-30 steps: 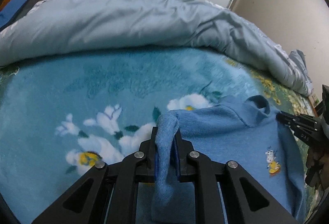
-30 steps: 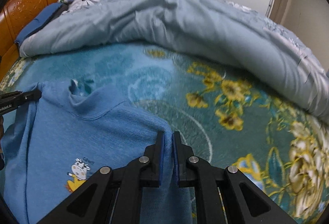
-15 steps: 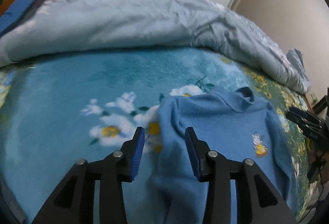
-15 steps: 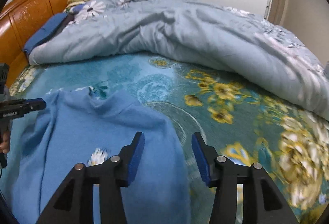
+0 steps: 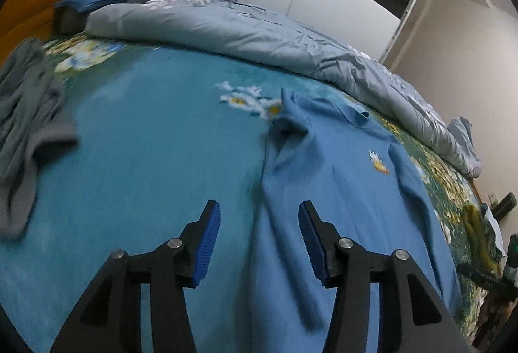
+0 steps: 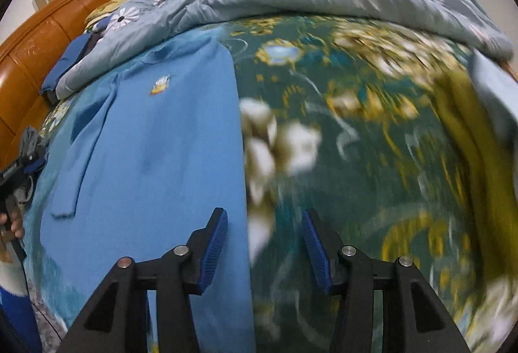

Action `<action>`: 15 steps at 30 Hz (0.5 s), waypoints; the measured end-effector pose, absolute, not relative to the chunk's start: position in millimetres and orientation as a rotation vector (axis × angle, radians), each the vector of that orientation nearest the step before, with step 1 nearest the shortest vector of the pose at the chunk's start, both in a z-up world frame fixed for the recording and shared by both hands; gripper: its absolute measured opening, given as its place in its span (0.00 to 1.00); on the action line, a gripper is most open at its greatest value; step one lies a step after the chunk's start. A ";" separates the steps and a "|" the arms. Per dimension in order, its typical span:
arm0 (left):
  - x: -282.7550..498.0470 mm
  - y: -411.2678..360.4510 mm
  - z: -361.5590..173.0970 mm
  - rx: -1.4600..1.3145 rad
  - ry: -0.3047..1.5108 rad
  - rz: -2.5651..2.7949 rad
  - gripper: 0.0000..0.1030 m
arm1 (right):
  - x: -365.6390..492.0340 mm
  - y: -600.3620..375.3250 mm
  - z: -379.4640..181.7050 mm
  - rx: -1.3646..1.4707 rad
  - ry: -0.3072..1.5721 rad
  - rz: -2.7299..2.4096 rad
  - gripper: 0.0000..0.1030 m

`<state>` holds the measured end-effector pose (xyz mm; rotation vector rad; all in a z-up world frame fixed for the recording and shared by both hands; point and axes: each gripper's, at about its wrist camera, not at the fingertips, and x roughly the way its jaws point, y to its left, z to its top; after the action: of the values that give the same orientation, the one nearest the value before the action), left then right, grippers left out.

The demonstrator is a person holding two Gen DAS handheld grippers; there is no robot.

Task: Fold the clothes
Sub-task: 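Lower the sweatshirt flat onto the blanket and open the left gripper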

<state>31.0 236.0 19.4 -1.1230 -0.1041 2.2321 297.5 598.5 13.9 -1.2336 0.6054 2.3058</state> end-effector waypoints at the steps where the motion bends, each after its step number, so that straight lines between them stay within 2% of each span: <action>1: 37.1 232.0 18.9 -1.131 -0.130 2.234 0.50 | 303.4 593.9 12.0 -1.228 0.618 2.302 0.50; 9: 66.5 224.8 32.8 -1.115 -0.175 2.209 0.51 | 319.2 563.8 3.6 -1.173 0.641 2.325 0.47; 11: 69.1 227.8 35.2 -1.112 -0.167 2.206 0.51 | 317.5 561.4 1.5 -1.175 0.628 2.322 0.25; 12: 70.4 229.3 36.4 -1.110 -0.162 2.204 0.51 | 316.7 560.7 0.5 -1.177 0.620 2.317 0.20; 13: 71.8 230.8 37.0 -1.106 -0.156 2.204 0.51 | 316.9 561.9 0.5 -1.178 0.628 2.319 0.10; 14: 72.9 232.4 37.0 -1.103 -0.148 2.202 0.51 | 317.6 565.8 4.2 -1.175 0.616 2.317 0.05; 15: 74.4 233.3 36.4 -1.102 -0.139 2.198 0.51 | 318.2 570.8 9.7 -1.172 0.587 2.310 0.05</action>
<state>74.4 233.3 36.4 -1.1019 -0.1389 2.1984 318.2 570.8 9.7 -1.1721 0.5872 2.3102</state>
